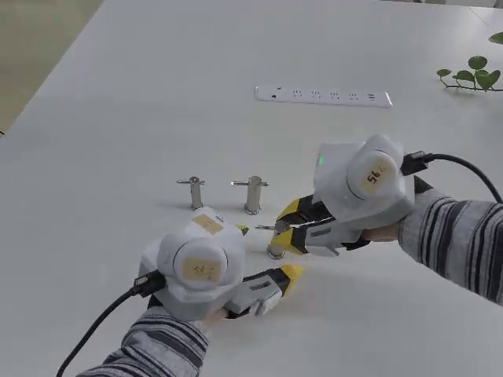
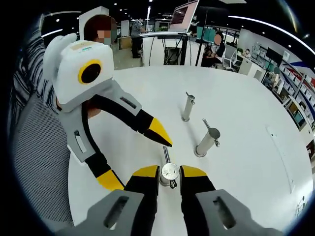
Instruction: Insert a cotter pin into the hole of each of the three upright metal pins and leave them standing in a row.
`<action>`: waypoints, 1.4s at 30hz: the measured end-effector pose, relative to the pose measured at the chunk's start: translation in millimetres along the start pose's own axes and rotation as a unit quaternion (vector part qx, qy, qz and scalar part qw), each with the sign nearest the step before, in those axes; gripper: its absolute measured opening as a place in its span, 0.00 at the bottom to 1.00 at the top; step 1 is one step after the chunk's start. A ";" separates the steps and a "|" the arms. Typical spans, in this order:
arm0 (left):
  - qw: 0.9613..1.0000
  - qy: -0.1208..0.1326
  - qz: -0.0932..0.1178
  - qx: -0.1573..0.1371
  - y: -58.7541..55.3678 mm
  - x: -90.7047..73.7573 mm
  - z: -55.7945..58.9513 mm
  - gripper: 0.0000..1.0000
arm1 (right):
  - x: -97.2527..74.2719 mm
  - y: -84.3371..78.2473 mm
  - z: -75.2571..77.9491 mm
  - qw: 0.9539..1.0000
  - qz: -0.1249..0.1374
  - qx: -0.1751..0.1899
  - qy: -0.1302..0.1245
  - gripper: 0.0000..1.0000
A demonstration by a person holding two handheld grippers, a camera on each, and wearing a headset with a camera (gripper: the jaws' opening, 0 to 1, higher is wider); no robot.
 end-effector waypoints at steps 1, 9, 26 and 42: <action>1.000 -0.001 0.000 0.003 -0.3 -1.8 0.0 0.57 | 1.4 0.1 0.2 1.000 0.000 0.003 0.002 0.12; 1.000 0.001 0.010 -0.005 -0.2 -15.7 -4.6 0.64 | 3.6 -1.0 2.5 1.000 0.002 0.018 0.015 0.09; 0.999 0.040 0.021 -0.011 -3.1 -49.3 -28.8 0.76 | -13.5 -1.9 26.7 1.000 -0.001 0.016 0.018 0.09; 0.998 0.054 0.022 -0.012 -5.6 -64.7 -41.7 0.86 | -18.3 -11.4 56.9 1.000 -0.029 -0.001 0.009 0.09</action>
Point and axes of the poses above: the centre of the closed fingertips' face, and the gripper's own axes: x roughly forward along the fingers, z roughly to its right, y roughly out of its top, the point moved 10 cm from there along -x, roughly backward along the fingers, and after that the axes turned 9 degrees about -z, right-handed, at the moved point
